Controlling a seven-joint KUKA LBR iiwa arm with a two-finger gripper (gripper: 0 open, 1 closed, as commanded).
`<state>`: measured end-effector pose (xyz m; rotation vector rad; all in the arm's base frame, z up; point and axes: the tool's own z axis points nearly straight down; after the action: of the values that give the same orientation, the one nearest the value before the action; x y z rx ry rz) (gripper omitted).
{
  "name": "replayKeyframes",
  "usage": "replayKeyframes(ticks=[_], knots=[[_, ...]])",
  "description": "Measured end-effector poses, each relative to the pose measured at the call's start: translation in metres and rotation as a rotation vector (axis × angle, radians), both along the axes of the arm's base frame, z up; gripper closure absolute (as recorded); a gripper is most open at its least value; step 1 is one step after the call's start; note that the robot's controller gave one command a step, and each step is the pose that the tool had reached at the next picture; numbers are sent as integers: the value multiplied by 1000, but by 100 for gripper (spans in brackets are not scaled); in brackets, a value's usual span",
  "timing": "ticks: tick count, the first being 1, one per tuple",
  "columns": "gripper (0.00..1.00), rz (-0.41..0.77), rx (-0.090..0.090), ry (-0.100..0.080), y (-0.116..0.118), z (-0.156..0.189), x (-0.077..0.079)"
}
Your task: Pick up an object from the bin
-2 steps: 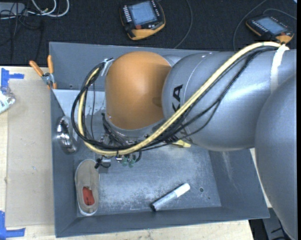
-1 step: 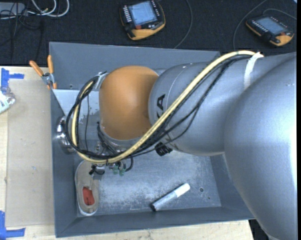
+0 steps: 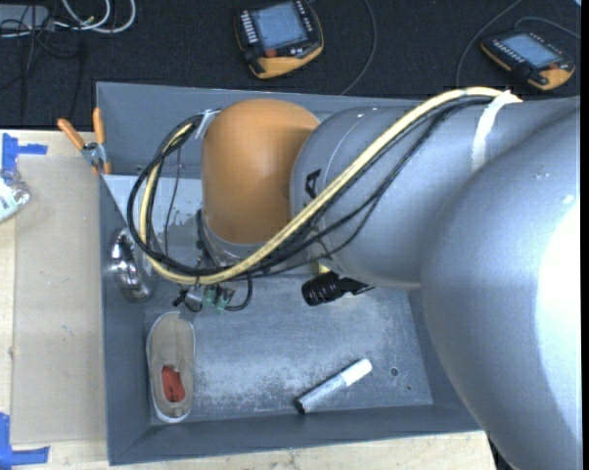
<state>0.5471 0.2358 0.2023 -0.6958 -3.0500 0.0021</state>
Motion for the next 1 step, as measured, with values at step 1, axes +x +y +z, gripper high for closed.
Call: replayKeyframes(ticks=[1], knots=[[100,-454,-3,1,-4,-128,-8]])
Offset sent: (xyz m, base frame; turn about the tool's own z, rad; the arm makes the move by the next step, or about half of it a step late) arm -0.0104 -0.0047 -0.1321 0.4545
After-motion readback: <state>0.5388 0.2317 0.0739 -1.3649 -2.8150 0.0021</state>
